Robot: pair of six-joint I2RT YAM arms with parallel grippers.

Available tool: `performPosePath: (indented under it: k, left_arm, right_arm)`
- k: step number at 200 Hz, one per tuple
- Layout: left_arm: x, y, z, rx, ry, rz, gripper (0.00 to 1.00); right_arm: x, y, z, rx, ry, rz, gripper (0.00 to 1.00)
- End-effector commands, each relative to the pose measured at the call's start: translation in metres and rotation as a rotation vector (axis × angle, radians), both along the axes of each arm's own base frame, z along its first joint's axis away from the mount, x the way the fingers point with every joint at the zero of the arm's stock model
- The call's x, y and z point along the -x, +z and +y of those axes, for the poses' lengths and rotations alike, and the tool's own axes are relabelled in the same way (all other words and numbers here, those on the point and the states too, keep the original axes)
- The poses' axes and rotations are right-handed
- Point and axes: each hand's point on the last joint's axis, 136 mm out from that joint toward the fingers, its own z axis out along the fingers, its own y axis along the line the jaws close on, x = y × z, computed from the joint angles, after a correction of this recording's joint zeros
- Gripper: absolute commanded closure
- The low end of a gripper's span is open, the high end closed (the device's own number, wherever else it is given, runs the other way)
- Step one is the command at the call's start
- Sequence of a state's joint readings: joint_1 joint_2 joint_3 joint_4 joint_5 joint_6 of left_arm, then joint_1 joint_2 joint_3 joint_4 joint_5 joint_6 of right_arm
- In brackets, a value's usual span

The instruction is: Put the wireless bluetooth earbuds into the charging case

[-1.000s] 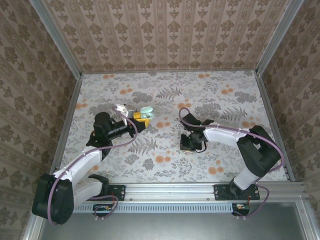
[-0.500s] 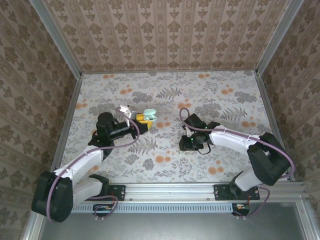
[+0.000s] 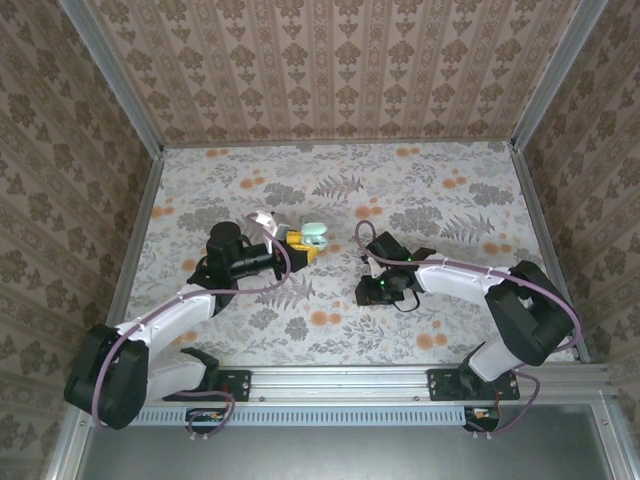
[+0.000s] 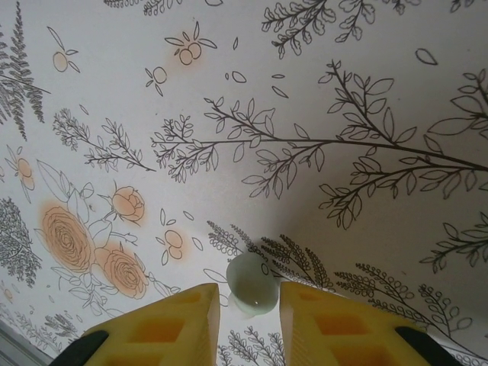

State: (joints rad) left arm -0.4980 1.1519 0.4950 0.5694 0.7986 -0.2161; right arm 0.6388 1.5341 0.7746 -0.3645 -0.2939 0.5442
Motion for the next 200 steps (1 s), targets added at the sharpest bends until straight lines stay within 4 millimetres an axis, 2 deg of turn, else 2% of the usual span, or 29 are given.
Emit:
performPosePath:
  k: [1, 91, 115, 152, 200]
  left_arm:
    - [-0.002, 0.016, -0.005, 0.021, -0.013, -0.059, 1.00]
    - [-0.003, 0.015, -0.008, 0.019, -0.016, -0.056, 1.00]
    - [-0.002, 0.014, -0.008, 0.017, -0.013, -0.055, 1.00]
    - [-0.002, 0.012, -0.006, 0.013, -0.002, -0.057, 1.00]
    - [-0.003, 0.017, -0.005, 0.008, 0.001, -0.076, 1.00]
  right_arm:
    - [0.006, -0.009, 0.002, 0.008, 0.038, 0.014, 0.72]
    - [0.008, -0.025, -0.002, 0.090, 0.050, 0.050, 0.73]
    - [0.007, -0.025, -0.001, 0.098, 0.050, 0.047, 0.77]
    - [0.003, -0.012, -0.003, 0.108, 0.042, 0.014, 0.85]
    - [-0.005, 0.019, -0.007, 0.113, 0.032, -0.063, 0.88]
